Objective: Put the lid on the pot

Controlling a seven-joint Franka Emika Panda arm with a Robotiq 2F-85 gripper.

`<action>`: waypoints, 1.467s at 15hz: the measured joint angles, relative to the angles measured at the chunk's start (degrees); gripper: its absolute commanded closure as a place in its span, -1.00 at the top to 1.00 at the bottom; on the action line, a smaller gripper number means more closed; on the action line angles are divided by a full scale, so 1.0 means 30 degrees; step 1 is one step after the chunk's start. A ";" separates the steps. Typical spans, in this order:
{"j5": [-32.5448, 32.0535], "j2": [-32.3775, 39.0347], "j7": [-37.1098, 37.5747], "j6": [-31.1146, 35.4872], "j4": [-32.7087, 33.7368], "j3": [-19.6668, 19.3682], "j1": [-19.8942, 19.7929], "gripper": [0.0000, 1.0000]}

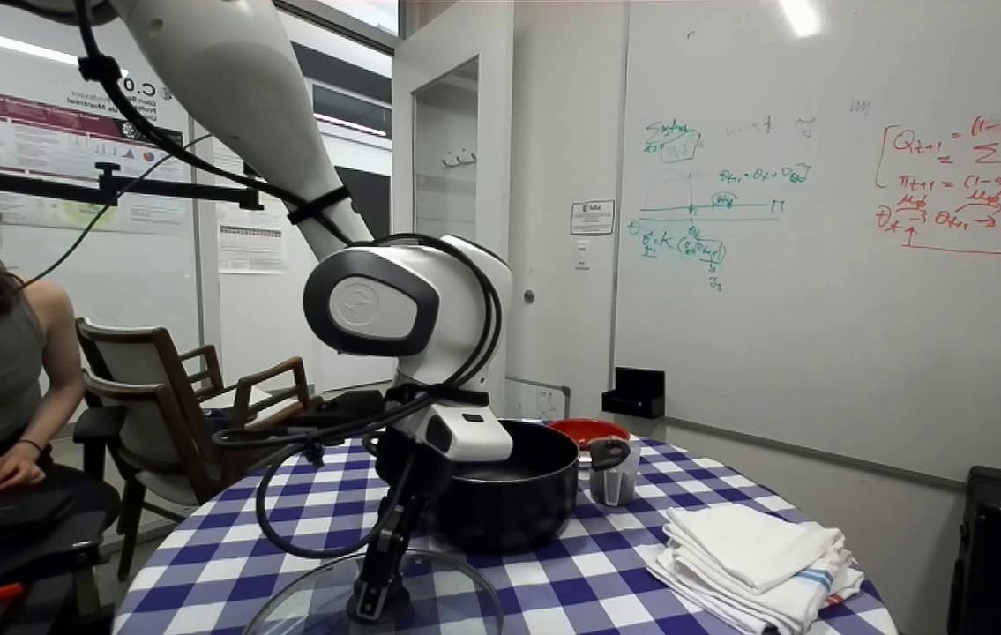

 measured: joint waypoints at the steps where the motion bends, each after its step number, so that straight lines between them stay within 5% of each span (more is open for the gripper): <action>1: 0.0000 -0.0058 0.0000 0.0115 -0.0106 0.0000 0.0019 -0.48; 7: -0.0841 -0.2519 0.0972 0.1650 -0.3617 -0.0220 0.0978 -0.48; 14: -0.7081 -0.9278 0.5898 0.1144 -0.7334 -0.0996 0.1527 -0.48; 19: -0.8412 -1.3775 0.5979 -0.2036 -0.6606 0.1022 0.0809 -0.48; 22: -0.8156 -1.4498 0.4729 -0.2748 -0.5028 0.2465 0.0924 -0.48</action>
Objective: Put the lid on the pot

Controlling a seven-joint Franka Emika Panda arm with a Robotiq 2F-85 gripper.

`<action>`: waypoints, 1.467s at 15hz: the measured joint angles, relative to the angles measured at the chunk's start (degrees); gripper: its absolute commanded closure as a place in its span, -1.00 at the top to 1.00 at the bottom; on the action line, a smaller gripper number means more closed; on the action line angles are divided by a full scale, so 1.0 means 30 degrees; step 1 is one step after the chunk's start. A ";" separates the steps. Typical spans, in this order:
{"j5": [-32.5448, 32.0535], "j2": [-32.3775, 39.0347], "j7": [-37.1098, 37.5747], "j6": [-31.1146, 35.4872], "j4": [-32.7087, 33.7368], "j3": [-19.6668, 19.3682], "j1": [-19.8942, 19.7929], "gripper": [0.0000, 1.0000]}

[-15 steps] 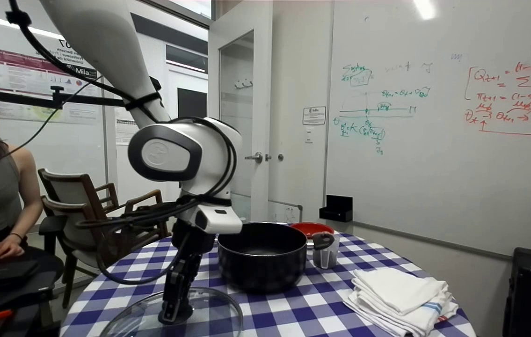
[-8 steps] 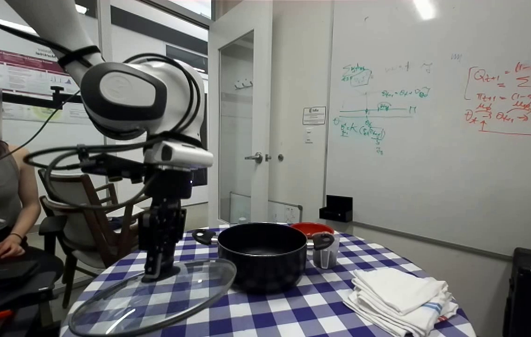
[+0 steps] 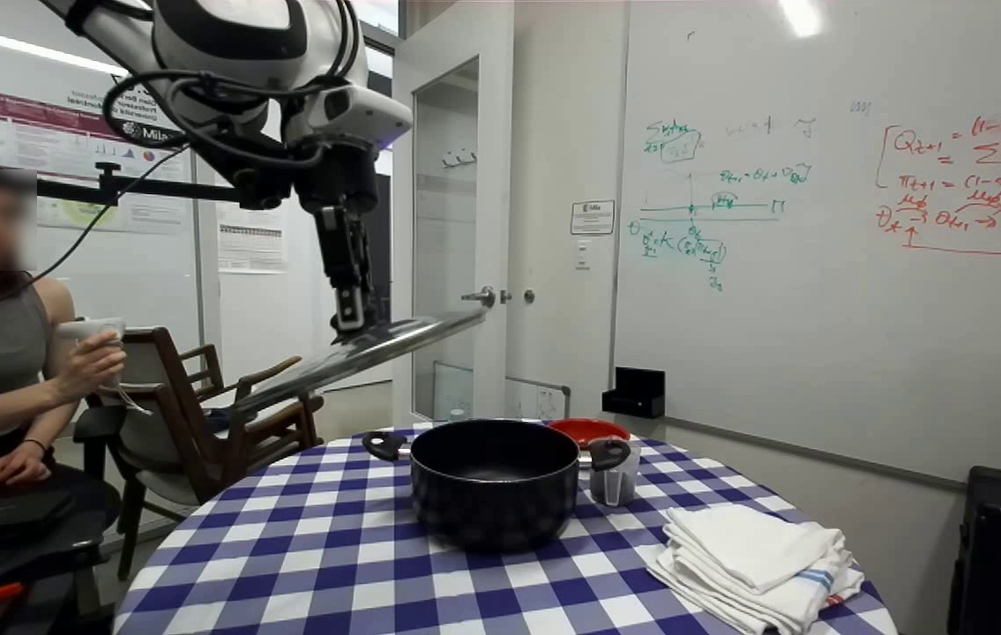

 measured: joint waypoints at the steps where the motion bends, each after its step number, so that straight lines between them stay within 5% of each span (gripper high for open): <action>1: 0.0221 0.0131 -0.0637 -0.0018 0.0580 0.0359 0.0129 -0.48; 11: 0.4596 0.6556 -1.0185 -0.1854 0.8058 0.1157 0.1786 -0.48; 22: 0.3541 1.3497 -1.1854 -0.4023 1.4728 0.1721 0.2515 -0.48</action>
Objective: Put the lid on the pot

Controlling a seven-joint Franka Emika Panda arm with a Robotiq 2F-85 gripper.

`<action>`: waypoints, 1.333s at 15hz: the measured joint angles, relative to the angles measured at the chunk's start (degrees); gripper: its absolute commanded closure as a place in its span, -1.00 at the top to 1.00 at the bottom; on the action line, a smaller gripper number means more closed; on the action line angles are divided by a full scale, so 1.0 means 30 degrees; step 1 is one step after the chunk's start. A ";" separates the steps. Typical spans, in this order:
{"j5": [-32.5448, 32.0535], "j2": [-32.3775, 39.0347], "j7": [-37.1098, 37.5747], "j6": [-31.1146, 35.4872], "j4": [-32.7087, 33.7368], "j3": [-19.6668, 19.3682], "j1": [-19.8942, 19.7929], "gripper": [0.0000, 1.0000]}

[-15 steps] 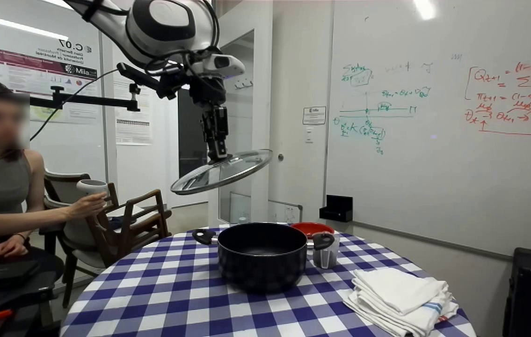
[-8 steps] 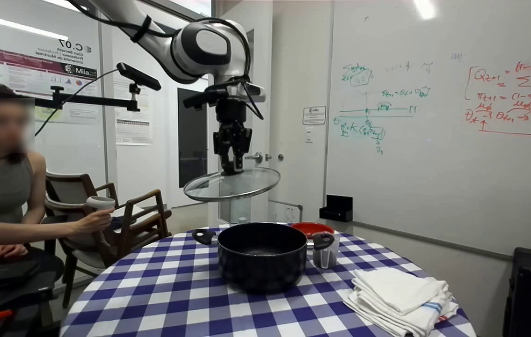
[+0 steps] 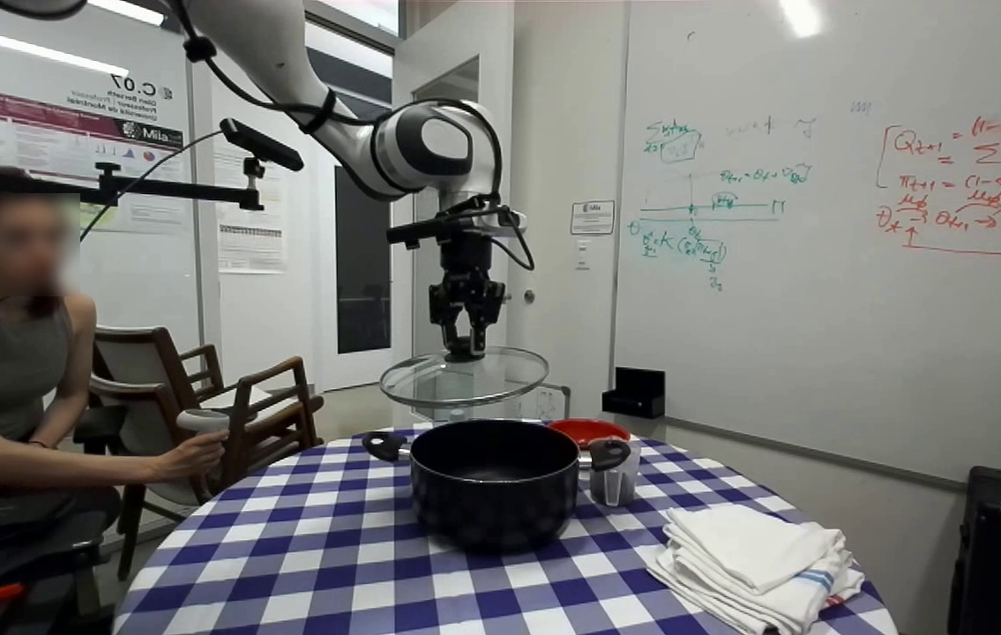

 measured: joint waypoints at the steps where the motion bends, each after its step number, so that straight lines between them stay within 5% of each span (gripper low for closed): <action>1: -0.0193 0.0550 0.0000 -0.0058 0.0455 -0.0001 0.0043 -0.48; 10: -0.1217 0.4425 0.0002 -0.0515 0.3840 -0.0337 0.0142 -0.48; 20: -0.1415 0.5204 0.0009 -0.0645 0.4643 -0.0877 0.0127 -0.48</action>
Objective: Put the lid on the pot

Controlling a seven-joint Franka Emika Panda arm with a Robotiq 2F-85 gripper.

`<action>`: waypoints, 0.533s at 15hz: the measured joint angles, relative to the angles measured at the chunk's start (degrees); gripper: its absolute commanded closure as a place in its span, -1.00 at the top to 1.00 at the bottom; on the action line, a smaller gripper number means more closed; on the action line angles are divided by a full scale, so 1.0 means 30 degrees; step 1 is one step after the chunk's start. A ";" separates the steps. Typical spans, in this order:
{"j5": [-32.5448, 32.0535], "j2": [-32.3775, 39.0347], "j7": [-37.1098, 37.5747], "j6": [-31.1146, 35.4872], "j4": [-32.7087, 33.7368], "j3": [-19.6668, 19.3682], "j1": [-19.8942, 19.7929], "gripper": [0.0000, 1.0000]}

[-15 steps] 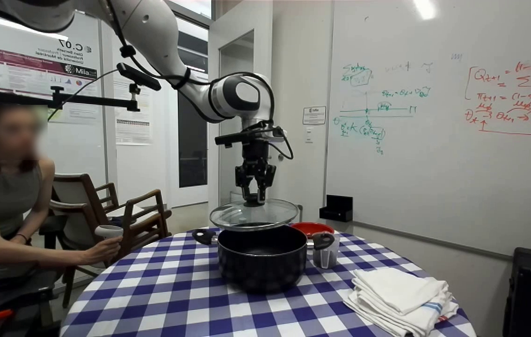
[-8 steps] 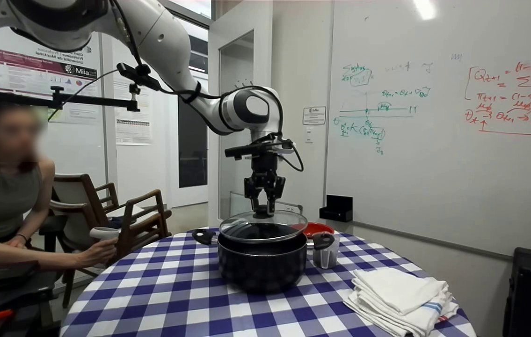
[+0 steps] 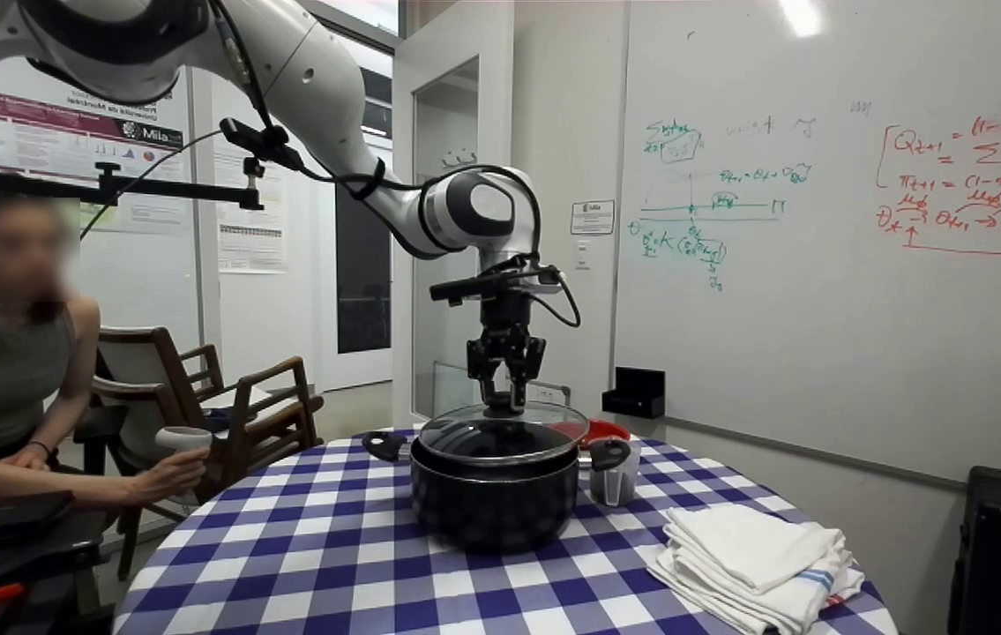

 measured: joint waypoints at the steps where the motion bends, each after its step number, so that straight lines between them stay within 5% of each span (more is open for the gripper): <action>1: 0.0000 0.0000 0.0000 -0.0007 0.0000 -0.0003 0.0000 -0.48; 8: 0.0005 0.0000 0.0010 -0.0008 -0.0125 0.0014 0.0034 -0.48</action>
